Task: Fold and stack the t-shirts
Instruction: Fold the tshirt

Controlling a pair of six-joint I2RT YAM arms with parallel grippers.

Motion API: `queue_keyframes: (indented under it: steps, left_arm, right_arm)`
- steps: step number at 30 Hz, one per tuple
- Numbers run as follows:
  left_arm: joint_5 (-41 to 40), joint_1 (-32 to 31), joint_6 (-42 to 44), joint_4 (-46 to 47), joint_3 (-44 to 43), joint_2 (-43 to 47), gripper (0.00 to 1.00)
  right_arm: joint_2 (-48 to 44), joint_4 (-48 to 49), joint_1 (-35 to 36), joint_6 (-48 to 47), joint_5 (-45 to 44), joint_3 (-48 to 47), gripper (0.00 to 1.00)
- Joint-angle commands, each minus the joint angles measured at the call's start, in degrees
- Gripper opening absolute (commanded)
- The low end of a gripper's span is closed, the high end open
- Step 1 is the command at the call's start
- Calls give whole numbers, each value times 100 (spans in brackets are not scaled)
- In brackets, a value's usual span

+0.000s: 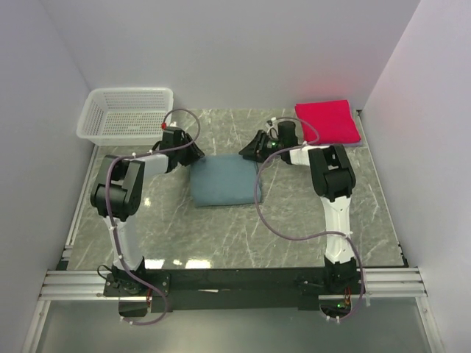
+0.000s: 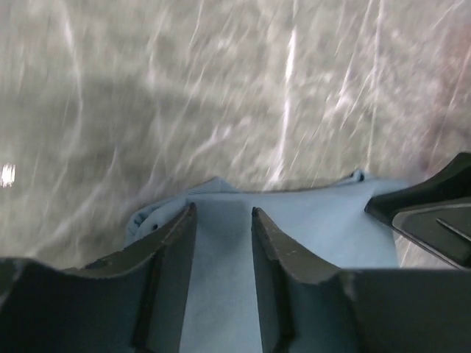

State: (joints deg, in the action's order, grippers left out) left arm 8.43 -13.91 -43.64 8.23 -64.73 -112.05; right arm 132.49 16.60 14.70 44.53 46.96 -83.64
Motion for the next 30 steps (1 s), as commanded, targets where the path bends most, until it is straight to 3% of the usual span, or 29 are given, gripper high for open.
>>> queue_keyframes:
  steps: [1, 8, 12, 16, 20, 23, 30]
  left_arm:
    - [-7, 29, 162, -5, -312, -142, 44]
    - [-272, -41, 338, -760, -418, 1148, 61]
    - [141, -234, 146, -744, 82, 2289, 56]
    - [643, -550, -232, -481, 1186, 2846, 53]
    - [625, -753, -671, 405, 2427, 3101, 48]
    - [607, -666, -1198, 1153, 3097, 2769, 40]
    - [423, -578, -1630, 2183, 4275, 2548, 38]
  right_arm:
    - [-108, 677, -265, 353, 76, -224, 45]
    - [-1654, 1521, -205, 986, 322, 1014, 45]
    - [-2323, 2486, 6, 1661, 656, 2165, 45]
    - [-2745, 3647, 305, 2296, 858, 3185, 45]
    - [-2641, 3675, 429, 2007, 859, 3809, 45]
    - [-2237, 3867, 376, 1787, 824, 4064, 45]
    - [-1594, 3596, 113, 1216, 552, 4496, 45]
